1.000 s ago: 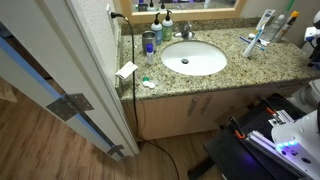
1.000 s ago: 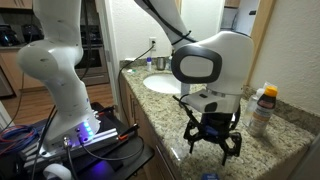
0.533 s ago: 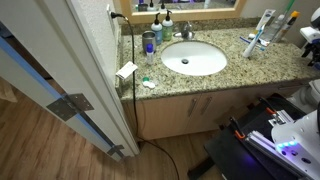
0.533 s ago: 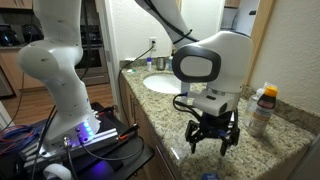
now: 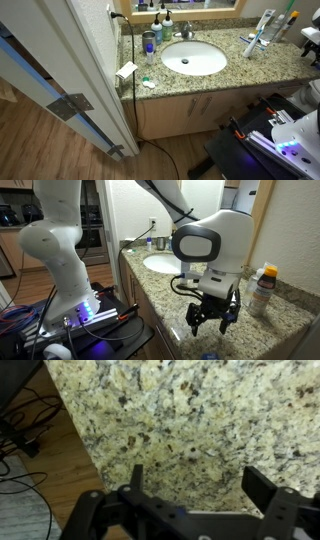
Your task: Move the blue object closer to the sink
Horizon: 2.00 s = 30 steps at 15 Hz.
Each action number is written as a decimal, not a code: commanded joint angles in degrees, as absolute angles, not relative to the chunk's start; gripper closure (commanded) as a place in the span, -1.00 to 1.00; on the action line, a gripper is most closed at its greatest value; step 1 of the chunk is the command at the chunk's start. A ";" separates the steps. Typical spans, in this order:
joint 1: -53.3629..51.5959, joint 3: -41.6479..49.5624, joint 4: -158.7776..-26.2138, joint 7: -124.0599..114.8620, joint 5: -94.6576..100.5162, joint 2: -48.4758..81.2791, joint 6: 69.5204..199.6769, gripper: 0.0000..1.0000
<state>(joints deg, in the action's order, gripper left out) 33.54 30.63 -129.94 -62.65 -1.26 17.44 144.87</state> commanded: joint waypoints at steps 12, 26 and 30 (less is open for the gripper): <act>41.90 35.95 -121.85 -71.41 -23.08 24.56 145.90 -1.00; 41.50 33.89 -124.22 -70.77 -21.05 24.37 144.83 -1.00; 42.22 33.25 -123.63 -69.05 -21.35 24.67 144.92 -0.17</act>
<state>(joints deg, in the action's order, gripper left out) 41.43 33.85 -124.26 -70.62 -21.19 24.42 144.99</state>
